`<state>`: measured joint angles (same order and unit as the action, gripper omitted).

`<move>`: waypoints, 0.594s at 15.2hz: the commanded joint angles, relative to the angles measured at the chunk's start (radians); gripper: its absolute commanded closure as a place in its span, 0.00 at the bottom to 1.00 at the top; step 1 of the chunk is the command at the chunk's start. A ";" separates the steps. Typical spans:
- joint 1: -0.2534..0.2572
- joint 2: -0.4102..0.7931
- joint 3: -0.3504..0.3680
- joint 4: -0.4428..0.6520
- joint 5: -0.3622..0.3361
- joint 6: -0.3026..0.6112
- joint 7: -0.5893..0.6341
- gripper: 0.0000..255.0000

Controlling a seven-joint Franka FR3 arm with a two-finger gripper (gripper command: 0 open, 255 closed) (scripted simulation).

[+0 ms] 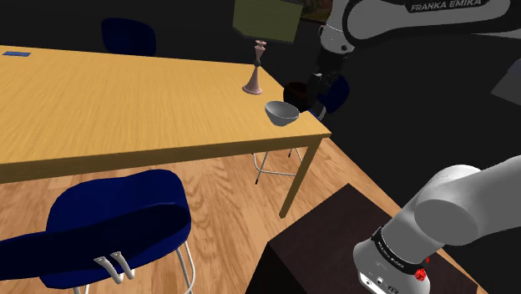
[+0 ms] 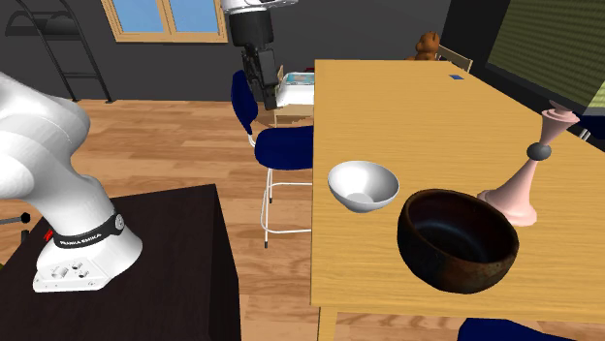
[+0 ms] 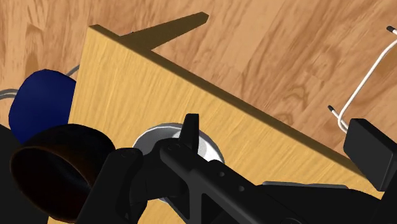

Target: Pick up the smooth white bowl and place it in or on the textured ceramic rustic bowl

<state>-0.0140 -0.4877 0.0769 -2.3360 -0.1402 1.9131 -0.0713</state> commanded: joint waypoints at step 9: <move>-0.025 0.387 0.014 0.190 -0.071 0.195 0.049 0.00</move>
<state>-0.0377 -0.1418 0.0891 -2.1678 -0.2026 2.0897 -0.0290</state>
